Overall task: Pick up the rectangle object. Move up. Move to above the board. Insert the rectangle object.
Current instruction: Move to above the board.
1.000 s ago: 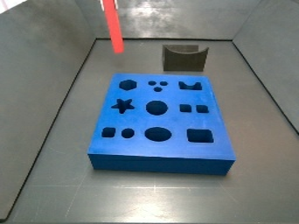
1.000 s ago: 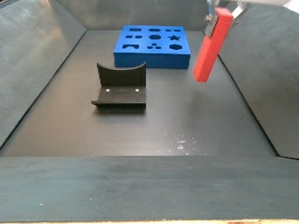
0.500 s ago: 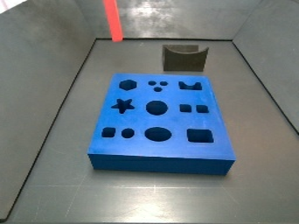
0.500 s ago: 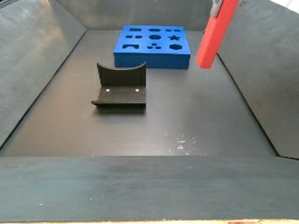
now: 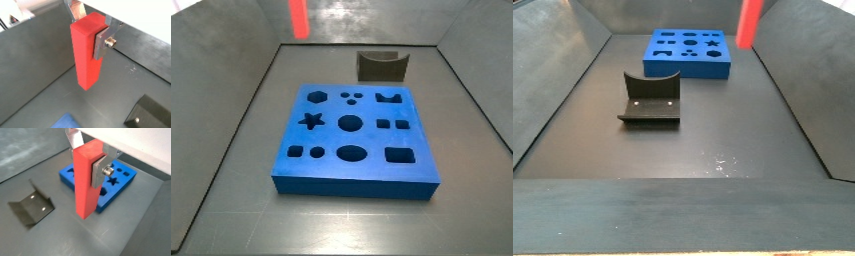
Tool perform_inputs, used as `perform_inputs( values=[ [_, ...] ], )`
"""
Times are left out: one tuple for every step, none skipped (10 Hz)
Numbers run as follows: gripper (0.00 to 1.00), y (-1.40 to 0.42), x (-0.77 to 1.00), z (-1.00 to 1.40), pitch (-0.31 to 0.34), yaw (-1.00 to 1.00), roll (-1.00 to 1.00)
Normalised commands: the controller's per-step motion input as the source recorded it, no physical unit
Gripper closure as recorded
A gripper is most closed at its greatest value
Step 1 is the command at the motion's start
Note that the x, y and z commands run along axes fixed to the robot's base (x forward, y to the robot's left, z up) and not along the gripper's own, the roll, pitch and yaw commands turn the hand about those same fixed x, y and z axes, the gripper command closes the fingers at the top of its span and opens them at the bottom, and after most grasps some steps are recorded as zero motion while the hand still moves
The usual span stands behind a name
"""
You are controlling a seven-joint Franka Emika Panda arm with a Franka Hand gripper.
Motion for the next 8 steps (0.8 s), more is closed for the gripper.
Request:
perform_inputs(
  values=[
    [1.0,-1.0,0.43,0.44,0.265,-0.04,0.06],
    [1.0,-1.0,0.44,0.44,0.197,0.0,0.02],
    [1.0,-1.0,0.45,0.44,0.114,0.01,-0.02],
    [1.0,-1.0,0.45,0.44,0.103,0.01,-0.01],
    [1.0,-1.0,0.48,0.44,0.115,0.01,-0.02],
    [1.0,-1.0,0.49,0.45,0.117,0.01,0.0],
    [1.0,-0.95,0.49,0.42,0.137,0.01,0.01],
    [1.0,-0.76,0.42,0.34,0.14,0.01,0.0]
  ],
)
